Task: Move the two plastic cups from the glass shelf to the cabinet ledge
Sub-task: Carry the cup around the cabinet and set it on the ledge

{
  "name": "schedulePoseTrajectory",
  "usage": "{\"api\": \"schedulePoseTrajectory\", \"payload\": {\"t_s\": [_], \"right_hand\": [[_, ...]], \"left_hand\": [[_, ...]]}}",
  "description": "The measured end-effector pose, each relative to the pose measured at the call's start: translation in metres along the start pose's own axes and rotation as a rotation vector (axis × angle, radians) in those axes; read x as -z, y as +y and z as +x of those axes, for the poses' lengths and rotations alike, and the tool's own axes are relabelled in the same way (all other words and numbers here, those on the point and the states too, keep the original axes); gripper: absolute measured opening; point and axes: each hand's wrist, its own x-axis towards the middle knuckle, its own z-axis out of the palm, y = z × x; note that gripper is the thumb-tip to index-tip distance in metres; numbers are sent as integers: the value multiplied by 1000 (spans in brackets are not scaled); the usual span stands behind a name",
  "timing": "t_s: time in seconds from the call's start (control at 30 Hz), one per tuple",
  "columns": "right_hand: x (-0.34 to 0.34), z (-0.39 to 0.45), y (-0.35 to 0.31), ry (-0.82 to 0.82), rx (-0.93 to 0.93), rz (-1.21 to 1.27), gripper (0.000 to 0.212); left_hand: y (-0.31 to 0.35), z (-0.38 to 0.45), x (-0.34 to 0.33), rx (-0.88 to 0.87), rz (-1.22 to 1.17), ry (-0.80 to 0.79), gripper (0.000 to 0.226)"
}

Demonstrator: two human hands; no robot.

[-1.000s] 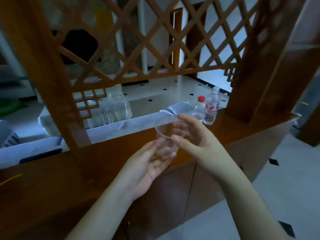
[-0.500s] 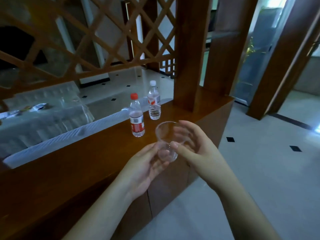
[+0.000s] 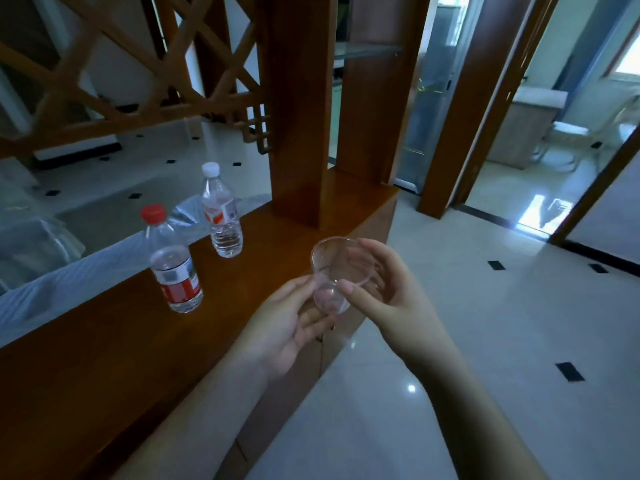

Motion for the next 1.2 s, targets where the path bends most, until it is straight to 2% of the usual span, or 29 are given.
{"api": "schedulePoseTrajectory", "payload": {"t_s": [0.23, 0.43, 0.57, 0.63, 0.77, 0.97, 1.1, 1.2], "right_hand": [[16, 51, 12, 72, -35, -52, 76], [45, 81, 30, 110, -77, -103, 72], [72, 104, 42, 110, -75, -119, 88], [91, 116, 49, 125, -79, -124, 84], [140, 143, 63, 134, -98, -95, 61], [219, 185, 83, 111, -122, -134, 61], [255, 212, 96, 80, -115, -111, 59], [268, 229, 106, 44, -122, -85, 59]], "left_hand": [[13, 73, -11, 46, 95, -80, 25], [7, 121, -30, 72, 138, -87, 26], [-3, 154, -57, 92, 198, -108, 25], [-7, 172, -74, 102, 221, -109, 23], [-17, 213, -111, 109, 251, -62, 26], [-30, 269, -175, 128, 256, -55, 46], [-39, 301, -198, 104, 245, -26, 28], [-39, 320, -204, 105, 229, 16, 24]]}}
